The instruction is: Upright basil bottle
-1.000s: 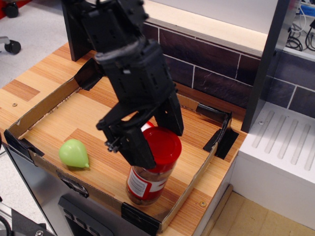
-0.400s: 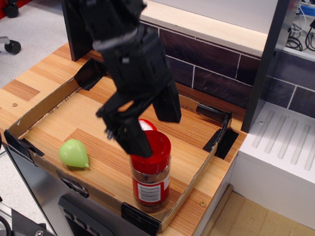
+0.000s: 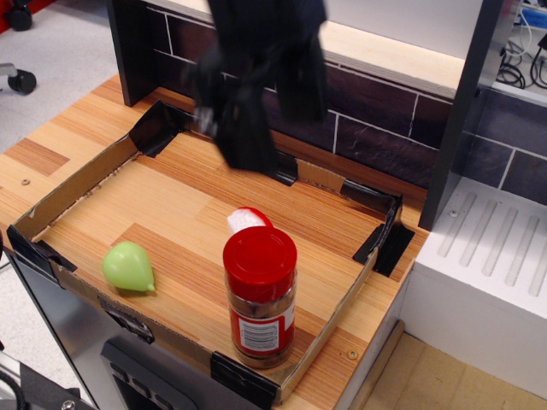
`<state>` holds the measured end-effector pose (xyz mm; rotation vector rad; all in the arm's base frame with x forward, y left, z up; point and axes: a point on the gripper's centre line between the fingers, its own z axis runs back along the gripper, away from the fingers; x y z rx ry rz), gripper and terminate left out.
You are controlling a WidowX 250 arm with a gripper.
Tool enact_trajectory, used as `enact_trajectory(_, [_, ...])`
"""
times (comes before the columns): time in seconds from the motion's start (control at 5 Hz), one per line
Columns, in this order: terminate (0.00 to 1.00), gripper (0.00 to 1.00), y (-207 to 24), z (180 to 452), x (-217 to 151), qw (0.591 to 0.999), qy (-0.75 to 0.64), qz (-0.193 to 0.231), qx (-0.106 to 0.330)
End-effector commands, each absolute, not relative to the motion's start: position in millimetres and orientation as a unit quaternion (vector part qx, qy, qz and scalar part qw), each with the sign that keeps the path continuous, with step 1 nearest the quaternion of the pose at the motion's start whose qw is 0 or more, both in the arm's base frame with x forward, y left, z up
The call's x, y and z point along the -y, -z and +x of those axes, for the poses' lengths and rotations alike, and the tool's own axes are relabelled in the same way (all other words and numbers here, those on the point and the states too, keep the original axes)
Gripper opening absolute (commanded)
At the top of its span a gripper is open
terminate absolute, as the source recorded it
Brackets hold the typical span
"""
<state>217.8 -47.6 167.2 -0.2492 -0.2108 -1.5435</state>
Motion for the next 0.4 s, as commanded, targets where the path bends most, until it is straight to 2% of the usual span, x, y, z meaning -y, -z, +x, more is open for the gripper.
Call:
enact_trajectory(0.0, [0.00, 1.00, -173.2, 214.5, 29.1, 0.701, 0.698, -0.100, 0.104])
enact_trajectory(0.2, [1.00, 1.00, -173.2, 214.5, 29.1, 0.701, 0.698, -0.100, 0.104])
